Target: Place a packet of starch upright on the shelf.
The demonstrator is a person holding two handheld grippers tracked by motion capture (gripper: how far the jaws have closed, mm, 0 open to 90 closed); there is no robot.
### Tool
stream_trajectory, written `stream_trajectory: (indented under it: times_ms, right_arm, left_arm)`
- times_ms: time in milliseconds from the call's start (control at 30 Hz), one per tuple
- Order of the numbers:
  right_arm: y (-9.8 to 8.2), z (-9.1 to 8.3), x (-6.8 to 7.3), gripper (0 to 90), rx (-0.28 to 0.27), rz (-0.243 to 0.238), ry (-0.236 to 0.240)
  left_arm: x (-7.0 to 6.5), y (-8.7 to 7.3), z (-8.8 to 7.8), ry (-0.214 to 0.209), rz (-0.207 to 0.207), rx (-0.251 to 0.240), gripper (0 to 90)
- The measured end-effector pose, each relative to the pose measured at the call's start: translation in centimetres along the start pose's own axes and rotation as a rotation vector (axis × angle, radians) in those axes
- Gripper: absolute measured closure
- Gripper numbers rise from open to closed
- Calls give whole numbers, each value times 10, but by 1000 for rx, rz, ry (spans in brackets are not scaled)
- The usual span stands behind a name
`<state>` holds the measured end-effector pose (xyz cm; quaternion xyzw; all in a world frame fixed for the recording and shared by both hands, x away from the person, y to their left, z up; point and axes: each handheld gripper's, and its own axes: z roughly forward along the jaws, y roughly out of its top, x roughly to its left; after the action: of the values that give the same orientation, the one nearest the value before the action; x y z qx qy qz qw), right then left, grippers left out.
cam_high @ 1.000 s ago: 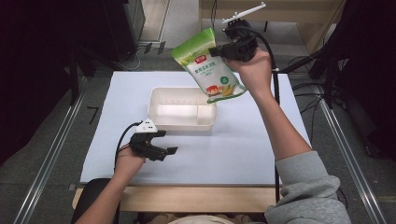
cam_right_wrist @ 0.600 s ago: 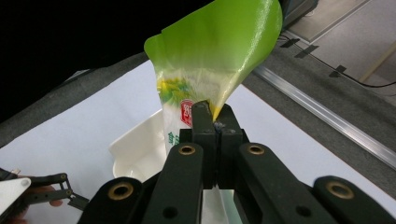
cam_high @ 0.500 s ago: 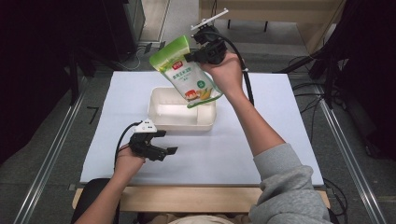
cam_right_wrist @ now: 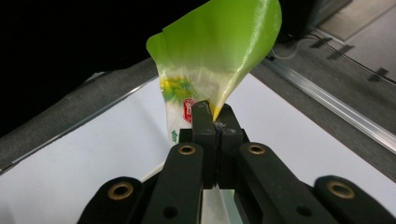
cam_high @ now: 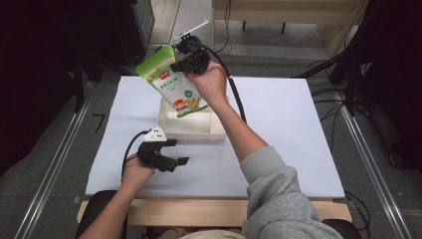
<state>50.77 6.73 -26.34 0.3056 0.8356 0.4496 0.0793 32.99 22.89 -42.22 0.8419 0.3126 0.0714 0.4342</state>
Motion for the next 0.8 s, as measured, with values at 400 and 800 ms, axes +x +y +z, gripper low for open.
stream_trajectory:
  times_ms: [400,800]
  right_arm:
    - [-61,32,-46,899,45,120,-11]
    - [-87,17,-72,858,63,178,-11]
  left_arm:
    - [-1,1,2,0,8,18,166]
    - [-1,0,2,0,8,21,166]
